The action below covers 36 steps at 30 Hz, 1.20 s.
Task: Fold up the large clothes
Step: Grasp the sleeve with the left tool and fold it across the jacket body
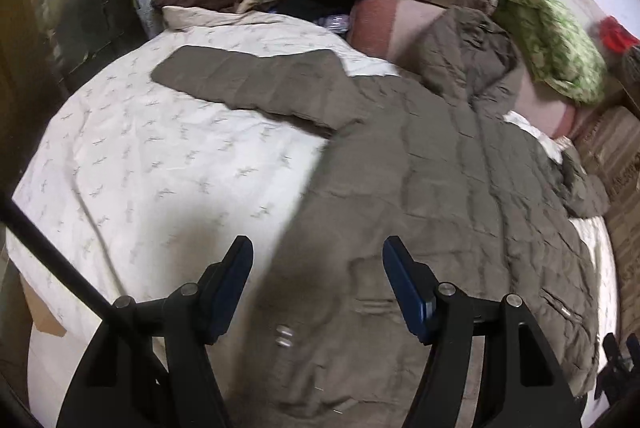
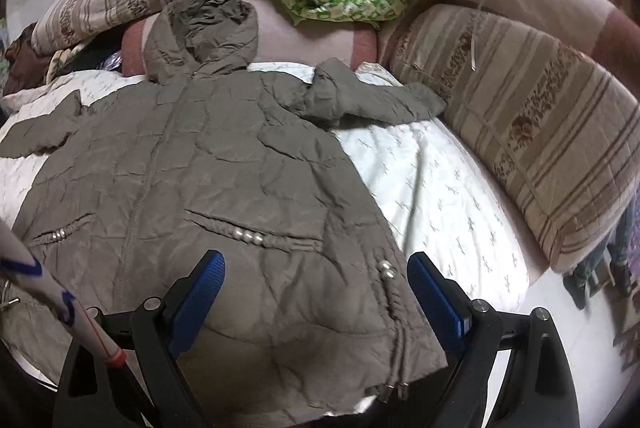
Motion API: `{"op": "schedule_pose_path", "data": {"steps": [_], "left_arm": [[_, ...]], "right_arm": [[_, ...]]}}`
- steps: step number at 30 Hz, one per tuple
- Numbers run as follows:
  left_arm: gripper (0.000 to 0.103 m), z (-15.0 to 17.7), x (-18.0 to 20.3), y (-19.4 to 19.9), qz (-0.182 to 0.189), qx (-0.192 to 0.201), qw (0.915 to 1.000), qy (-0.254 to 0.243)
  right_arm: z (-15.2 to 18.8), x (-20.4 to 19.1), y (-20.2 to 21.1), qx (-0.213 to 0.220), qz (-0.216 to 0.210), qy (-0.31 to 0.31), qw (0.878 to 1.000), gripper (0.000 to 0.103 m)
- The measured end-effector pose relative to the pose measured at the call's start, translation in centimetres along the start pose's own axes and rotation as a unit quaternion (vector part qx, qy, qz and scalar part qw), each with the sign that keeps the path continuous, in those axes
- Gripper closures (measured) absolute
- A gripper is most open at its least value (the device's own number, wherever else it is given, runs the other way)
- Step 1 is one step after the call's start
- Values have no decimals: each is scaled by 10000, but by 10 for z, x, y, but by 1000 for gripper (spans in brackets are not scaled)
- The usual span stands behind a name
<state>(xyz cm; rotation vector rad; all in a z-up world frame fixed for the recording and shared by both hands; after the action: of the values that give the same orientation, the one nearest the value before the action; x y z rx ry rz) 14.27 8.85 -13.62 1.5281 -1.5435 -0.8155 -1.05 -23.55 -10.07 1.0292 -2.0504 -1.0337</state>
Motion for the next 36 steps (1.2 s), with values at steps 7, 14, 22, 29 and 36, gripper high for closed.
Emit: {"op": "schedule_pose_path", "data": {"steps": [7, 14, 22, 29, 36], "left_arm": [[36, -56, -52, -14, -573, 310, 9974, 314], [36, -113, -110, -64, 54, 0, 9935, 1135], [36, -181, -179, -150, 327, -385, 9834, 1741], [36, -226, -209, -222, 1094, -609, 9504, 2848], [83, -260, -207, -235, 679, -769, 9569, 2715]], "right_arm": [[-25, -61, -1, 80, -305, 296, 9991, 8], [-31, -107, -13, -37, -578, 714, 9958, 8], [-29, -103, -55, -457, -448, 695, 9955, 8], [-37, -86, -80, -629, -277, 472, 9965, 8], [-45, -73, -98, -692, -84, 361, 9969, 8]]}}
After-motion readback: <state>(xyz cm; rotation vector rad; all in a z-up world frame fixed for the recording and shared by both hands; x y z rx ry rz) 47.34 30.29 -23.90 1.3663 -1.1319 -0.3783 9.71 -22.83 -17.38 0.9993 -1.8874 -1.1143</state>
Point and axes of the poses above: each gripper's, at about its wrist camera, not at the fingertips, and y roughly against the way its jaws point, x to its right, z to its underside, the point moved 8 cm from there along -y, roughly the way its jaws point, and after that the axes turned 9 degrees about -x, right-handed, at the moved point
